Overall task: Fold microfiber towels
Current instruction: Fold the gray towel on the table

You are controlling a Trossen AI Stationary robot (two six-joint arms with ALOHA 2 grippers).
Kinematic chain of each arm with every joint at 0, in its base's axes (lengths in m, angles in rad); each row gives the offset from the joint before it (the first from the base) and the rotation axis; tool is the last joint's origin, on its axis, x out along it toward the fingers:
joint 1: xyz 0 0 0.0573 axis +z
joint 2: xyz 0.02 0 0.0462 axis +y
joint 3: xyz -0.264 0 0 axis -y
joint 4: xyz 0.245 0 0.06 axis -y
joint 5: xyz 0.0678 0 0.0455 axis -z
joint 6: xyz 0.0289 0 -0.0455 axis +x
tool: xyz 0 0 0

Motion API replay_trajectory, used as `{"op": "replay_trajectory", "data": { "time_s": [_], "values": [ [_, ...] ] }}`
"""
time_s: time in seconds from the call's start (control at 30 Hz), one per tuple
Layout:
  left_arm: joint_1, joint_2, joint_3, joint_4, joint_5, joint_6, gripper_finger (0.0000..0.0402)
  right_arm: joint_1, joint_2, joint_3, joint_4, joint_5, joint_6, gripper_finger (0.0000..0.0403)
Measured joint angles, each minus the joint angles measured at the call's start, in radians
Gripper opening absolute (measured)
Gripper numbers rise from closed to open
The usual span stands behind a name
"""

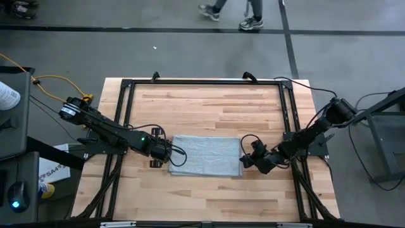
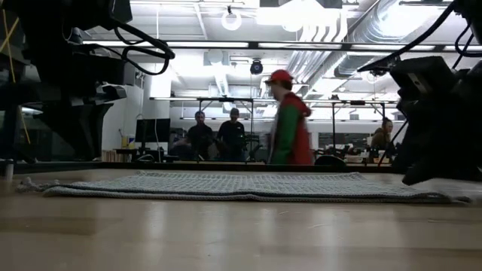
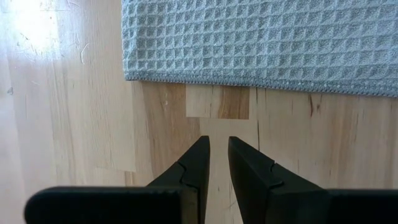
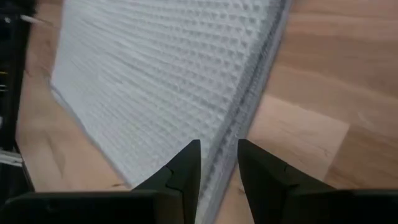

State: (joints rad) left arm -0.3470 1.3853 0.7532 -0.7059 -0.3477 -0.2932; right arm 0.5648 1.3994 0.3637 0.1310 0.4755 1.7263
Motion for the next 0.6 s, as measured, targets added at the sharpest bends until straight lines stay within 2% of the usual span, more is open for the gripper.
{"op": "replay_trajectory", "data": {
  "time_s": [0.17,0.6],
  "values": [
    [0.0,0.0,0.0,0.0,0.0,0.0,0.0058,-0.004,-0.001,0.0,0.003,-0.059,0.006,0.0101],
    [0.0,0.0,0.0,-0.001,0.0,0.0,0.0058,-0.004,-0.001,0.001,0.021,-0.11,0.024,0.0079]
  ]
}}
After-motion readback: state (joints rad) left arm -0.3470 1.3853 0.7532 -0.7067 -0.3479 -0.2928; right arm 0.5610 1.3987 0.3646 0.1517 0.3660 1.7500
